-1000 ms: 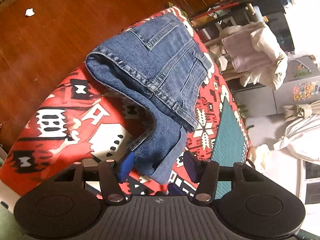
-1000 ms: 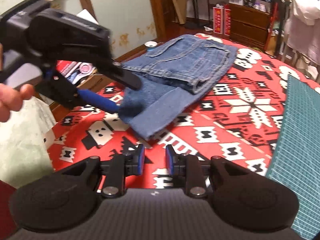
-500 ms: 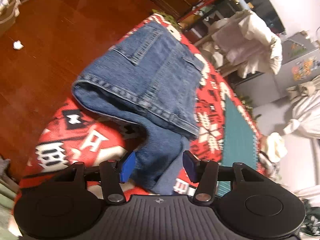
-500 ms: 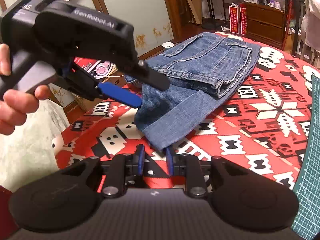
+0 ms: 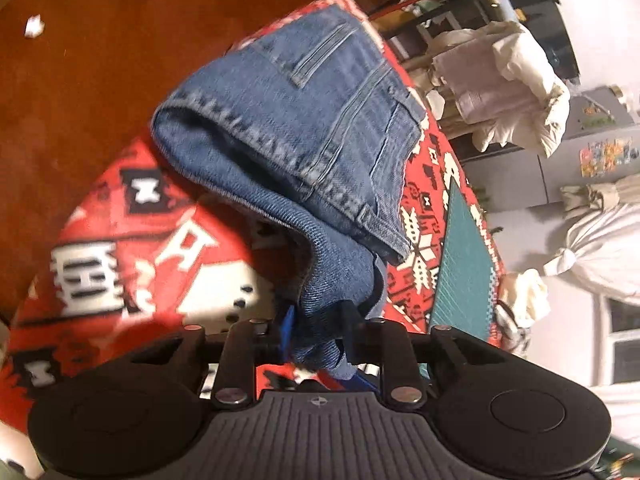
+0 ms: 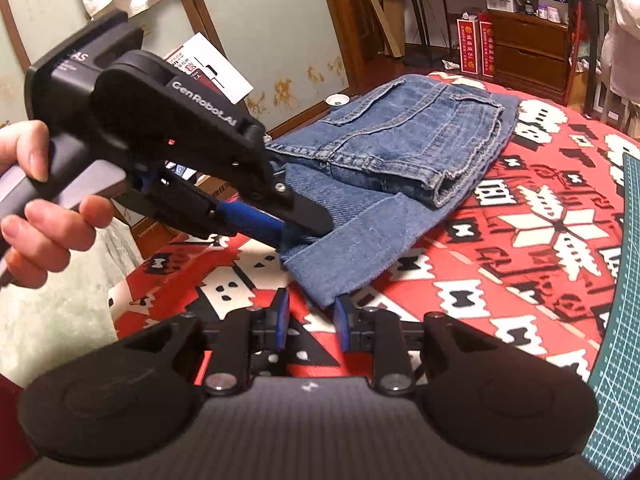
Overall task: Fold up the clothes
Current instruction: 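Lower the folded denim shorts onto the bedspread with both grippers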
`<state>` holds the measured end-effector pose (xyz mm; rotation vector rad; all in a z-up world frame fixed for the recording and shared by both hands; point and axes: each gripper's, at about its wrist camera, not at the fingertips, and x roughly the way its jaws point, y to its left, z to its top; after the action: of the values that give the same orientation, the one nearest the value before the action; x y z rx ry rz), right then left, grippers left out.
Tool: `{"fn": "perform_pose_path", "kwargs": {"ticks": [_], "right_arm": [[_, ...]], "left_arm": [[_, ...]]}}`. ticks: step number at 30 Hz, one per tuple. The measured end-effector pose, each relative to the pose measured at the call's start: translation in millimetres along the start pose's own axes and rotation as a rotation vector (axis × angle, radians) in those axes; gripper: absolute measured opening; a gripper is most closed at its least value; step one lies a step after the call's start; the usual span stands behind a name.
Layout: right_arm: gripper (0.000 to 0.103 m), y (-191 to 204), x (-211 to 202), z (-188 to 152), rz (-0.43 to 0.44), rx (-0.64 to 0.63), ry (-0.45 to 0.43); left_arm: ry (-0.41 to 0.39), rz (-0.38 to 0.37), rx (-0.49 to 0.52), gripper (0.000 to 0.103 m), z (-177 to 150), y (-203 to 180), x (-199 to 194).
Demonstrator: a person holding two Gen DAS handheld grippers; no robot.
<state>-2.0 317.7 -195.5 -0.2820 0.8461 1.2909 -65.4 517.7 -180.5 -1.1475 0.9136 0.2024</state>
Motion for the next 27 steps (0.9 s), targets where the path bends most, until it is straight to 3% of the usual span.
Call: {"fn": "perform_pose_path", "kwargs": {"ticks": [9,14,18,24,27], "right_arm": [[0.027,-1.5,-9.8,-9.8,-0.024,0.027,-0.015],[0.027,-12.6,-7.5,2.1,-0.039,0.07,-0.038],[0.006,-14.2,-5.8,6.8,-0.006,0.061,-0.014],[0.003,-19.8,-15.1,10.2,-0.037,0.028,0.029],[0.002,-21.9,-13.6,6.8,-0.054,0.027,0.059]], "left_arm": [[0.053,-0.119,-0.181,0.013,-3.4,15.1,-6.8],[0.052,-0.097,-0.172,0.013,-5.2,11.6,-9.5],[0.056,-0.104,-0.194,0.013,-6.5,14.7,-12.5],[0.062,-0.075,-0.139,0.01,-9.8,12.3,-24.1],[0.06,-0.028,-0.063,0.01,-14.0,6.4,-28.9]]}}
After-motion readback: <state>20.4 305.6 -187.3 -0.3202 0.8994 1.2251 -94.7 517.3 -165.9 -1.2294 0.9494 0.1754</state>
